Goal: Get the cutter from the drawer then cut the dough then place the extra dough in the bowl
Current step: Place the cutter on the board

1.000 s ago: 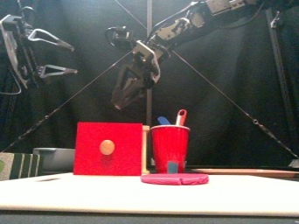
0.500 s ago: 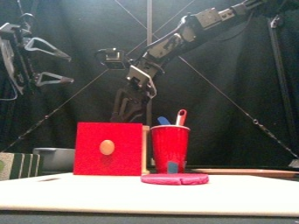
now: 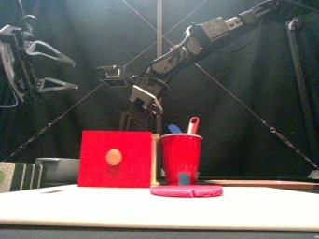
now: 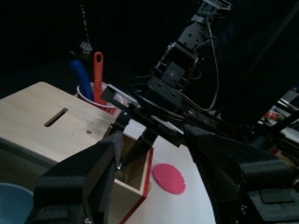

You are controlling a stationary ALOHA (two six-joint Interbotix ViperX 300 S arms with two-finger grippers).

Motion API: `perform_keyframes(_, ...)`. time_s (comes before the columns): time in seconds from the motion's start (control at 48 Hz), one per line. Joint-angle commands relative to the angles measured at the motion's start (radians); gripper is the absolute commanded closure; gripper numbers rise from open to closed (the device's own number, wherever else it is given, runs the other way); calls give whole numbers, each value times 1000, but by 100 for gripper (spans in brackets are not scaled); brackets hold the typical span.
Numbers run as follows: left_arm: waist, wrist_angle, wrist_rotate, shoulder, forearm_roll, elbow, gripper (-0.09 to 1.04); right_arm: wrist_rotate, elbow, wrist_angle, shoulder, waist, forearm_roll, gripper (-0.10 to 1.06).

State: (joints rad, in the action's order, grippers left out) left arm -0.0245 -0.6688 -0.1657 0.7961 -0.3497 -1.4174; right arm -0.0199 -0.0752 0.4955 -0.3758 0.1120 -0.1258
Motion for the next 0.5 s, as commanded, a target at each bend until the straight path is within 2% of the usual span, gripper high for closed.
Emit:
perform_keyframes(0.021,-3,-3,2,-2,-5,12,4,0,35,9,26,0,3,44)
perform_keyframes(0.167,-2,-3,2,-2,-15,8,4,0,64,38,40,-15,2,53)
perform_keyframes(0.5,2,-3,2,-2,-48,-3,4,0,176,219,135,-34,2,53)
